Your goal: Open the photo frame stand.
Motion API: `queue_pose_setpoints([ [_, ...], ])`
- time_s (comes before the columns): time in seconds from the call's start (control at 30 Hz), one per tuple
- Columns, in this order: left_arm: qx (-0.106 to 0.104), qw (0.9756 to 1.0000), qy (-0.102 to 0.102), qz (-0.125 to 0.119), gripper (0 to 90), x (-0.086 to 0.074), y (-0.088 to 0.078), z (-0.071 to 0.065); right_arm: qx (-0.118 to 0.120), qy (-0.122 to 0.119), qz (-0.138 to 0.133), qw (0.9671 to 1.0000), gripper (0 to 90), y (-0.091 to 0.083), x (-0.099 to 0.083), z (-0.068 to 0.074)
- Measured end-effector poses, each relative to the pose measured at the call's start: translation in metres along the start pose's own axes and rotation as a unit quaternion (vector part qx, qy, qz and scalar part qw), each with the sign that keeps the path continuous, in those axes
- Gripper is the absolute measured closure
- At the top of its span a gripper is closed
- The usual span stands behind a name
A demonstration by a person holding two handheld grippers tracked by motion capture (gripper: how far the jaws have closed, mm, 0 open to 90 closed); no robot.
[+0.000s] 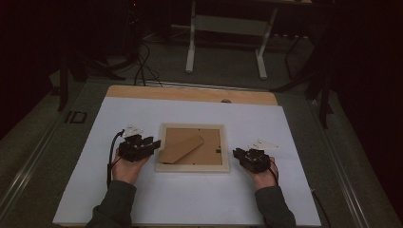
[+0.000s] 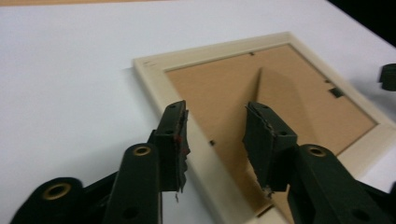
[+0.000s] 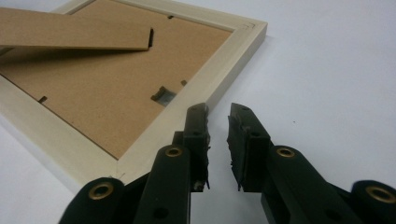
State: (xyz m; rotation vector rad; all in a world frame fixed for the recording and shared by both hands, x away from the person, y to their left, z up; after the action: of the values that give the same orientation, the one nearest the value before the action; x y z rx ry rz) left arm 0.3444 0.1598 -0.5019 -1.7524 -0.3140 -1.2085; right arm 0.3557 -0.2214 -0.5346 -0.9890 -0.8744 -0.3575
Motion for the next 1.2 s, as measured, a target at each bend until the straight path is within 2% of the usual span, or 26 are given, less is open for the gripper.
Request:
queue_pose_setpoints([
  [0.03, -0.010, 0.9999, -0.002, 0.000, 55.7, 0.002, 0.002, -0.002, 0.002, -0.002, -0.001, 1.0000, 76.0, 0.000, 0.000, 0.001],
  [0.07, -0.010, 0.9999, -0.002, 0.000, 54.8, 0.002, 0.002, -0.002, 0.002, -0.002, -0.001, 1.0000, 76.0, 0.000, 0.000, 0.001],
  [0.27, -0.041, 0.9991, 0.000, 0.009, 47.5, 0.010, 0.010, -0.008, 0.006, -0.004, 0.000, 1.0000, 73.9, 0.000, 0.001, 0.004],
  [0.33, -0.056, 0.9982, 0.003, 0.020, 44.8, 0.012, 0.016, -0.011, 0.006, -0.005, 0.001, 1.0000, 73.3, 0.001, 0.000, 0.005],
  [0.57, -0.073, 0.9968, 0.004, 0.034, 41.2, 0.014, 0.027, -0.016, 0.008, -0.008, 0.003, 0.9999, 72.2, 0.001, 0.000, 0.007],
  [1.1, -0.106, 0.9927, -0.007, 0.058, 37.9, 0.011, 0.043, -0.014, 0.013, -0.010, 0.007, 0.9998, 71.2, 0.003, -0.001, 0.009],
  [1.13, -0.112, 0.9919, -0.008, 0.060, 38.2, 0.011, 0.045, -0.014, 0.013, -0.010, 0.008, 0.9998, 71.2, 0.003, -0.001, 0.009],
  [1.17, -0.127, 0.9897, -0.008, 0.066, 38.4, 0.010, 0.047, -0.015, 0.013, -0.011, 0.008, 0.9998, 71.2, 0.003, -0.001, 0.009],
  [1.2, -0.127, 0.9897, -0.008, 0.066, 38.4, 0.010, 0.047, -0.015, 0.013, -0.011, 0.008, 0.9998, 71.2, 0.003, -0.001, 0.009],
])
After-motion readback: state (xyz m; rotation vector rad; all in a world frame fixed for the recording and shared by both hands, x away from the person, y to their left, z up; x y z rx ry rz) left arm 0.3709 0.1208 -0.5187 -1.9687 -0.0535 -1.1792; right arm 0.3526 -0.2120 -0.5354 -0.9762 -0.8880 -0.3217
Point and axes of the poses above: each handheld gripper's, and its own axes: y roughly forward along the jaws, x roughly out of its top, z roughly to its left, the point moved 3 cm from there along y, roughly forward along the jaws, and after that the axes turned 12 degrees about y, right-handed, at the moved point
